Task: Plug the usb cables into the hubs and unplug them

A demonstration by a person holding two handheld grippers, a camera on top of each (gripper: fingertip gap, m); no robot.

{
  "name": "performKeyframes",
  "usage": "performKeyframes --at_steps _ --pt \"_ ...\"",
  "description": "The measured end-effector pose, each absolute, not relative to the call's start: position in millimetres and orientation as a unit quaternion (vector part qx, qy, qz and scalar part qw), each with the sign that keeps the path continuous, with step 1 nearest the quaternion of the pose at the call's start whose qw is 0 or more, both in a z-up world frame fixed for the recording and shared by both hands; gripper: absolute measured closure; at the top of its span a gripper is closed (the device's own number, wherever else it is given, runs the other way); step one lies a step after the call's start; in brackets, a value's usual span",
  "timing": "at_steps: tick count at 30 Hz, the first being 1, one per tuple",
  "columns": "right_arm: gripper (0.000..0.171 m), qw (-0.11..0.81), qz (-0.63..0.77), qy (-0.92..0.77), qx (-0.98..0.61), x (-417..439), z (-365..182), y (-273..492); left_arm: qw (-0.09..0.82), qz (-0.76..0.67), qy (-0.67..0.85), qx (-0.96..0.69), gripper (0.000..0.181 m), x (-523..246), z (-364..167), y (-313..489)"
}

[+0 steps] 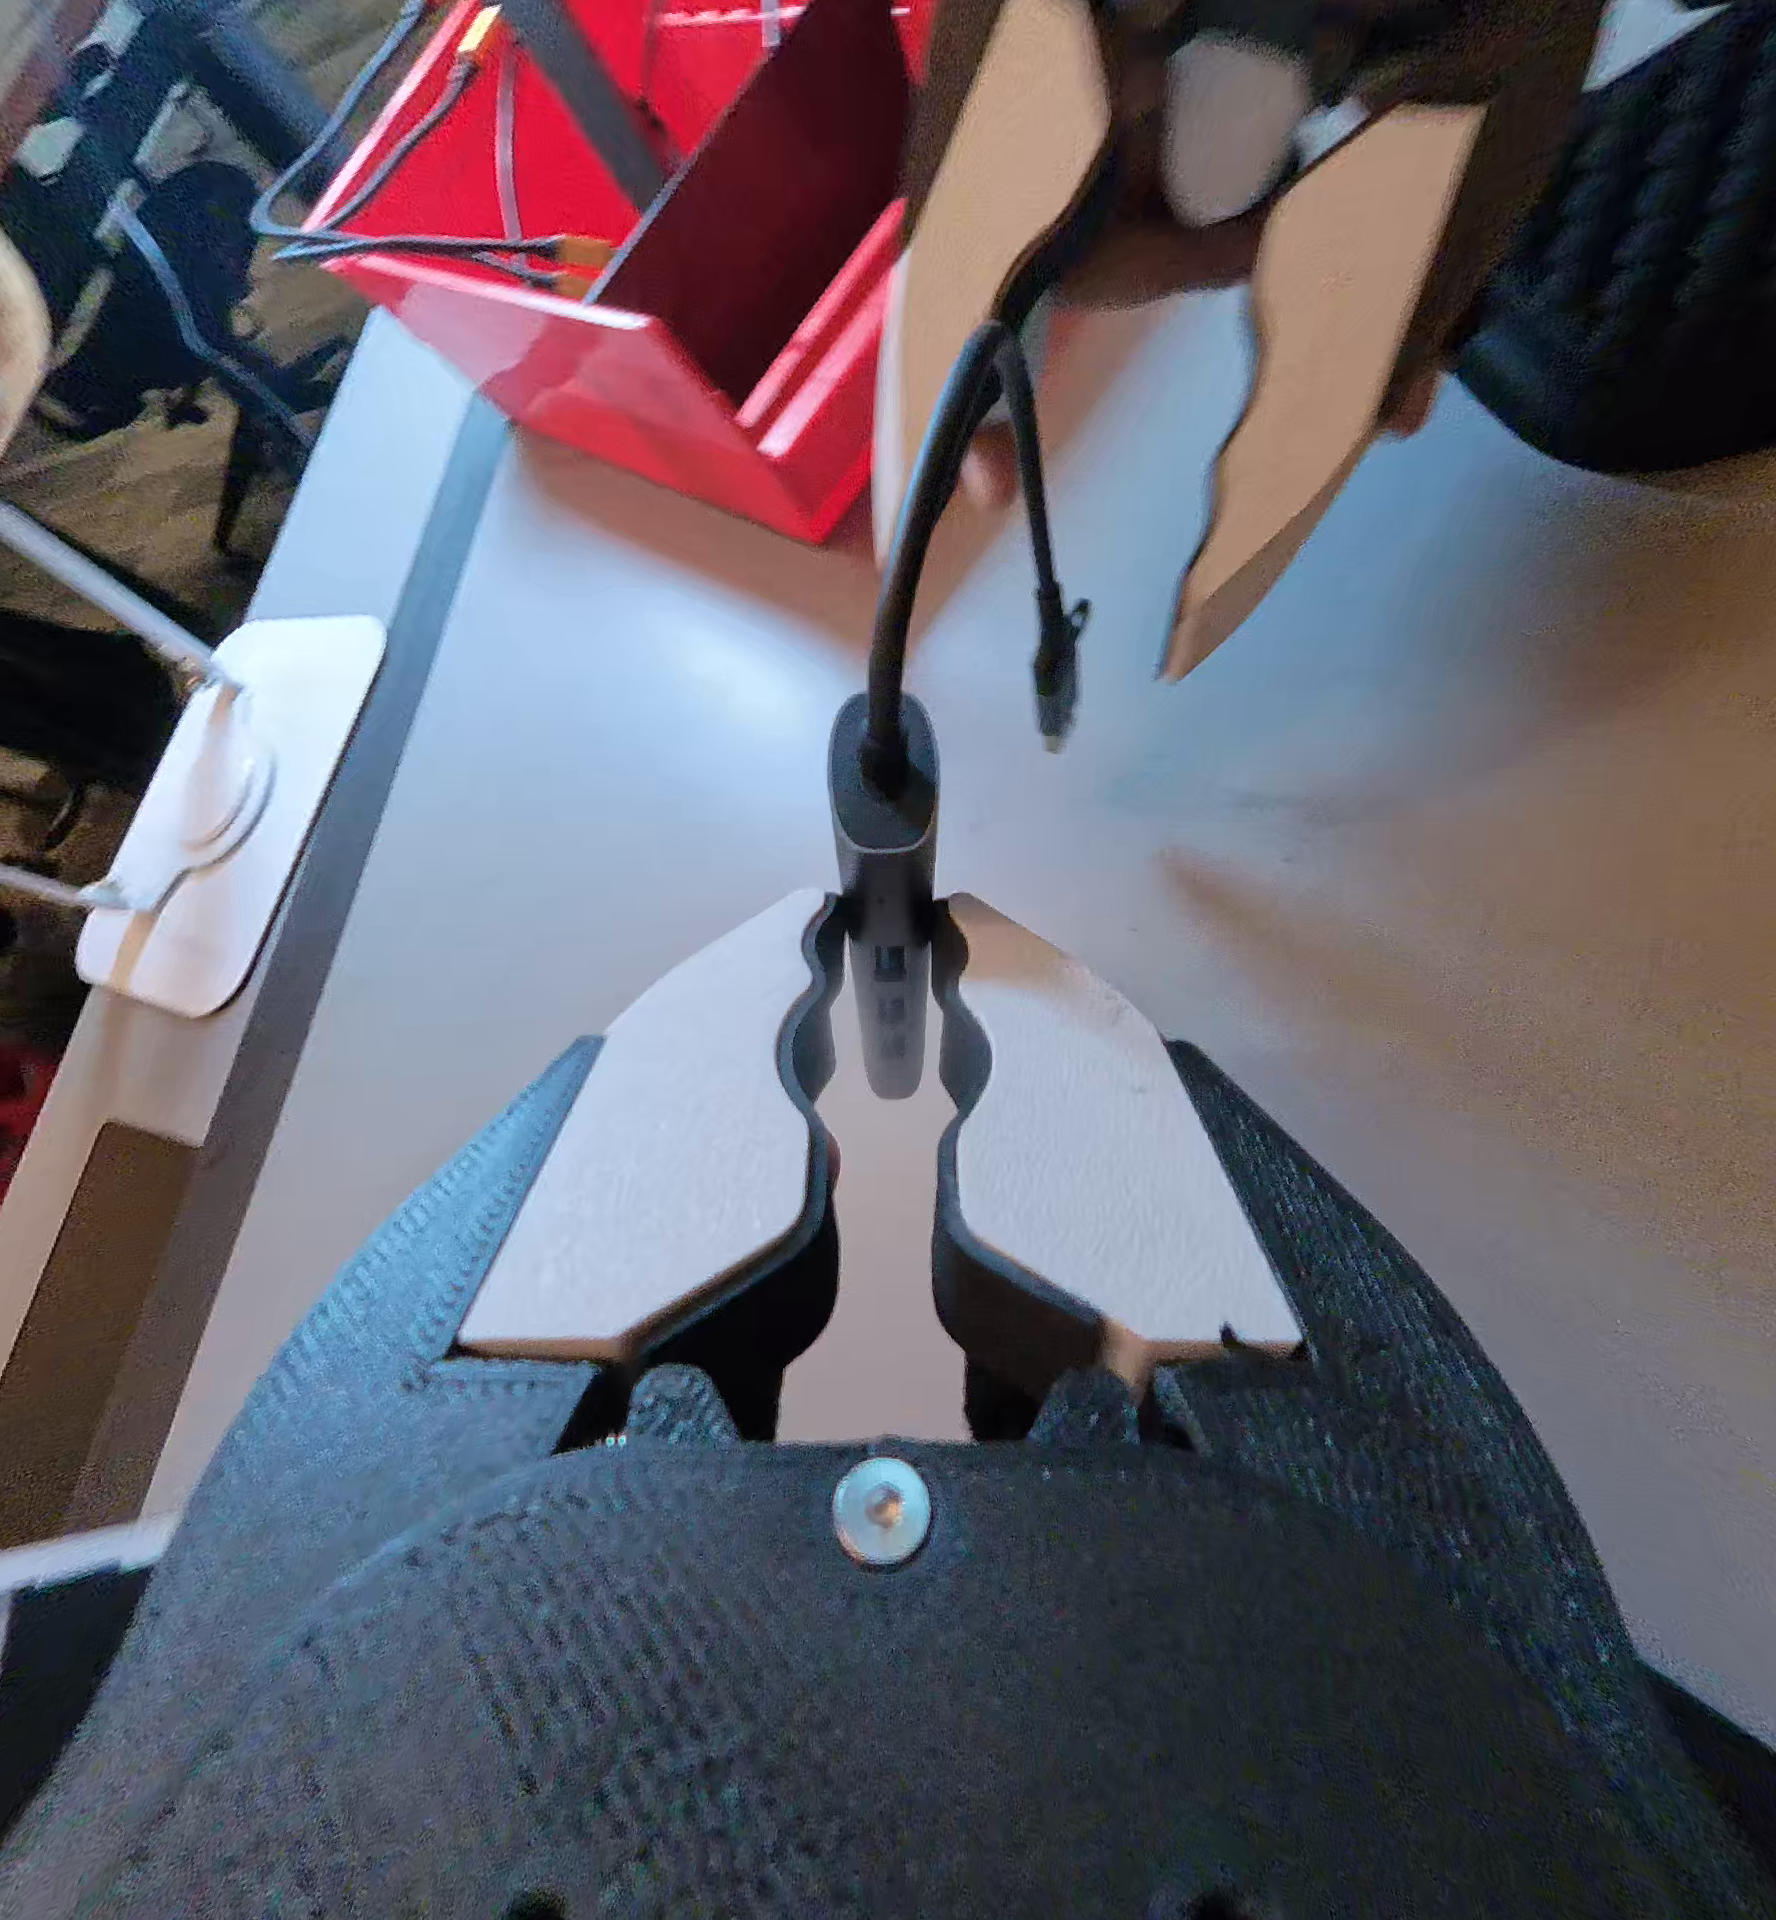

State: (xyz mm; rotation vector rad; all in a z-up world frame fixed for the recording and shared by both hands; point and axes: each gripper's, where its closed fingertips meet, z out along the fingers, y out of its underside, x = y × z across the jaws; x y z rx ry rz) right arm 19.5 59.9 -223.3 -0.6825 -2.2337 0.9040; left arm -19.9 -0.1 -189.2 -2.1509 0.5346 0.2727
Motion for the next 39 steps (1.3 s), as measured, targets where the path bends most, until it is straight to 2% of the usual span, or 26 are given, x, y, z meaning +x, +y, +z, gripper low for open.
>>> performKeyframes --at_steps 1,4,8,11,24,27,31,36,38,39 --pt "0.109 0.308 0.326 -0.861 -0.241 16.4 -230.1 53.6 0.435 0.104 0.228 -0.865 0.165 -11.3 -191.9 2.1" --pt "0.136 0.280 0.326 -0.881 -0.197 12.2 -246.3 26.6 0.432 0.088 0.249 -0.862 0.165 8.0 -197.2 7.0" --pt "0.138 0.312 0.357 -0.865 -0.166 5.9 -242.8 2.9 0.432 0.065 0.264 -0.860 0.165 21.5 -203.6 7.7" --pt "0.148 0.330 0.375 -0.853 -0.151 7.3 -238.5 -4.1 0.437 0.034 0.273 -0.856 0.166 33.1 -205.2 7.8" --pt "0.145 0.391 0.217 -0.888 -0.102 6.3 -258.4 13.4 0.370 0.085 0.271 -0.884 0.165 25.3 -218.4 2.1" --pt "0.148 0.395 0.204 -0.889 -0.109 5.2 -257.6 14.9 0.370 0.101 0.280 -0.880 0.165 25.6 -219.4 2.9" --pt "0.154 0.380 0.345 -0.845 -0.151 5.9 -231.5 11.0 0.475 0.036 0.267 -0.837 0.161 32.3 -194.1 7.9" --pt "0.155 0.342 0.532 -0.755 -0.172 19.5 -181.8 12.6 0.514 -0.039 0.234 -0.824 0.135 15.2 -190.4 -0.9" --pt "0.155 0.336 0.573 -0.730 -0.162 25.8 -169.3 8.4 0.535 -0.031 0.232 -0.812 0.137 14.8 -192.1 5.0" --pt "0.156 0.336 0.580 -0.725 -0.156 28.0 -167.1 5.9 0.545 -0.027 0.230 -0.806 0.144 16.4 -190.1 8.2"
